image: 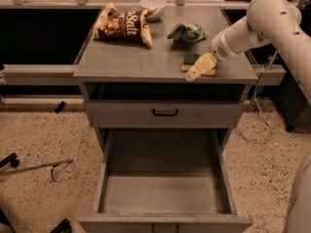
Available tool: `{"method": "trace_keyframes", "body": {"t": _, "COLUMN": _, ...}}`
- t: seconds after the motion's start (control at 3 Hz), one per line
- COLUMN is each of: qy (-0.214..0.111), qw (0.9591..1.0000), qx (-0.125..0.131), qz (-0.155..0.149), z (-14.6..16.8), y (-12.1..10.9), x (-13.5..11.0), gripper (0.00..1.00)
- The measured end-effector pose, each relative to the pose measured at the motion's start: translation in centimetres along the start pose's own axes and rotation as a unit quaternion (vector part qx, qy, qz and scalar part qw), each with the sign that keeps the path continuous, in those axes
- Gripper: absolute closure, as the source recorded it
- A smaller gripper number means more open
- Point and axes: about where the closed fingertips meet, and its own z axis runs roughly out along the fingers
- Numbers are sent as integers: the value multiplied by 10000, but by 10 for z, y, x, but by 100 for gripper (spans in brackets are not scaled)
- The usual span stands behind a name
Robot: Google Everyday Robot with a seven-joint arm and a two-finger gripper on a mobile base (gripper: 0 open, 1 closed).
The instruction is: Pick sponge from middle drawer and place on counter
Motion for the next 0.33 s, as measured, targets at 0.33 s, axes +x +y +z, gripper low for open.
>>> {"method": "trace_keyframes", "body": {"t": 0.33, "qy": 0, "qw": 10000, "qx": 0, "qz": 0, "z": 0, "y": 0, "x": 0, "gripper": 0}}
